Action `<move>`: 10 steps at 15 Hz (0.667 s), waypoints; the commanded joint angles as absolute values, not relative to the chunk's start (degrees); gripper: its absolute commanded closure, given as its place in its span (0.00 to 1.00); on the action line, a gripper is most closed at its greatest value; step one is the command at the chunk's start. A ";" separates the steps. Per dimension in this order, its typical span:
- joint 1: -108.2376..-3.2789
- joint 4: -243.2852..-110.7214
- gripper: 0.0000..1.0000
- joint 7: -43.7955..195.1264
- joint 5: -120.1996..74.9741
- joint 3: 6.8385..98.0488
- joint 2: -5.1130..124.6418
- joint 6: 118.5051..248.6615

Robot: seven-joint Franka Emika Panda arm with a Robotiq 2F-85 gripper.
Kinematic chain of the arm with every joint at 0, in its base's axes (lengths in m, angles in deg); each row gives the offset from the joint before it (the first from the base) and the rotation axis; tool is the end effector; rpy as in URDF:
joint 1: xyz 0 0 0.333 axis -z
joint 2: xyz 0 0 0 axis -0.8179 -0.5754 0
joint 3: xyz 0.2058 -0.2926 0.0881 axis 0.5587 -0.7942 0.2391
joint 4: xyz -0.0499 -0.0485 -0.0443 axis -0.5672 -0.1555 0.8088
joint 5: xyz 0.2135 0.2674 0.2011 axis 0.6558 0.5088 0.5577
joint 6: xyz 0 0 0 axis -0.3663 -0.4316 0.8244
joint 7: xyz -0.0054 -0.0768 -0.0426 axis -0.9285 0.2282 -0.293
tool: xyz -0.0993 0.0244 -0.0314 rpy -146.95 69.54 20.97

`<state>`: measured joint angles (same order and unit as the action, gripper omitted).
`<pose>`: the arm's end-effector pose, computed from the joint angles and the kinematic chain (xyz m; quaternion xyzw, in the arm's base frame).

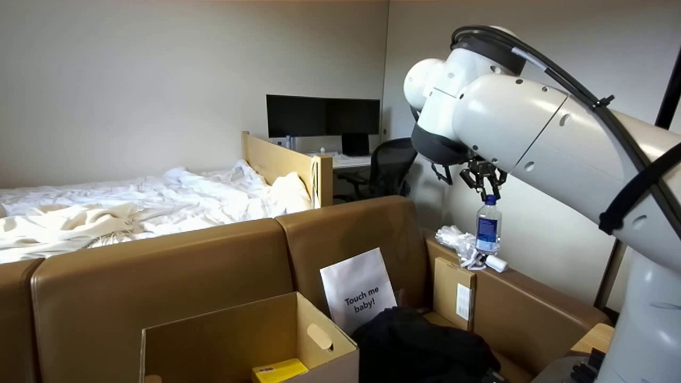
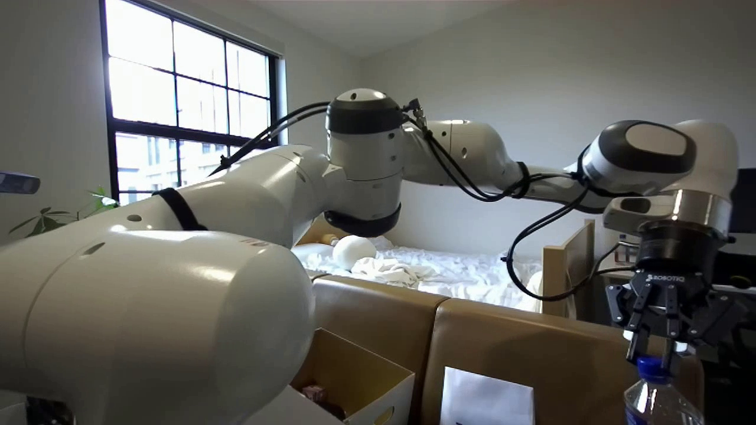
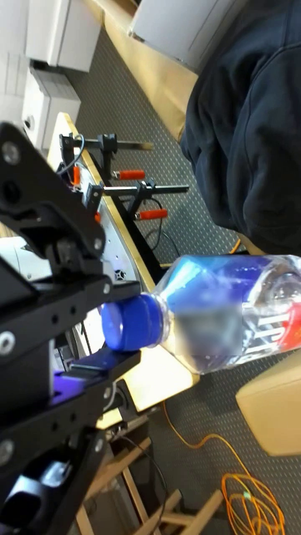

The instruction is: Remove the black cloth and bottle and put the on the sofa

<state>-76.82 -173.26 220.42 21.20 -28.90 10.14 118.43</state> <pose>0.5439 -0.3275 0.3632 -0.3120 -0.9025 -0.0088 0.2969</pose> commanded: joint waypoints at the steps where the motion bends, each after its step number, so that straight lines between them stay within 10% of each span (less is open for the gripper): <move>1: -70.76 -171.92 0.88 220.42 32.35 -34.72 2.08 110.18; 10: -59.13 -178.54 0.88 220.42 39.60 -44.45 -9.87 100.61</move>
<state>-59.45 -174.44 220.42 43.80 -44.29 -9.87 102.51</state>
